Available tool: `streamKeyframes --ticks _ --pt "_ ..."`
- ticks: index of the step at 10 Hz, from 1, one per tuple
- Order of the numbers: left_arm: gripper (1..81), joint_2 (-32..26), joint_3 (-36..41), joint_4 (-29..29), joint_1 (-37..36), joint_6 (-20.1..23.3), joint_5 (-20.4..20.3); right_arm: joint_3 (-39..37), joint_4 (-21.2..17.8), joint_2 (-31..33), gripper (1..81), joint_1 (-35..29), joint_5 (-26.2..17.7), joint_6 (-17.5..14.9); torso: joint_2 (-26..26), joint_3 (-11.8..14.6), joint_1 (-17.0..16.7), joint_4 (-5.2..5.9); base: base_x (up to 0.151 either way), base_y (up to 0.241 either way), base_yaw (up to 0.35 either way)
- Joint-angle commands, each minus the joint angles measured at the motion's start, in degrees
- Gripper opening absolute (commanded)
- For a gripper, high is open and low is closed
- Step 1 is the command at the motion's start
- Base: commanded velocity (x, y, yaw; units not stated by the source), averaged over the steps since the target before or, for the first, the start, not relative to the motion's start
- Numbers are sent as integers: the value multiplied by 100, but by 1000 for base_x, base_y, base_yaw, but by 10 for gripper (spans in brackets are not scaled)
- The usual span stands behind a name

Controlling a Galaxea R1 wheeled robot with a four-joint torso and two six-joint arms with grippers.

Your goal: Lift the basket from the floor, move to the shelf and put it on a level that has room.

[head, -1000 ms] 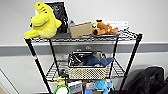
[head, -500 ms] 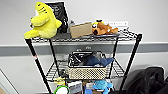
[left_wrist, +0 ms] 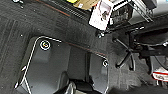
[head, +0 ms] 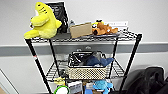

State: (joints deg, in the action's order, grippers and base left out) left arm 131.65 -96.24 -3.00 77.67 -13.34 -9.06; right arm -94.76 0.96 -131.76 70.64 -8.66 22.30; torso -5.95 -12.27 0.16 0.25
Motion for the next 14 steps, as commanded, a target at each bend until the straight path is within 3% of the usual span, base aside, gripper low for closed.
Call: streamKeyframes --ticks 1,6,14 --pt "811 466 -876 142 -116 68 255 -1216 27 -730 811 -2 -216 -349 0 0 0 0 0 0 0" --pt "811 1400 -2109 168 -45 77 343 -2476 290 -1690 811 218 -224 -437 -2 2 -2 0 0 0 0" --pt "811 2699 -4075 414 157 77 484 -5760 843 -3701 811 648 -198 -445 -6 2 -6 0 0 0 0"
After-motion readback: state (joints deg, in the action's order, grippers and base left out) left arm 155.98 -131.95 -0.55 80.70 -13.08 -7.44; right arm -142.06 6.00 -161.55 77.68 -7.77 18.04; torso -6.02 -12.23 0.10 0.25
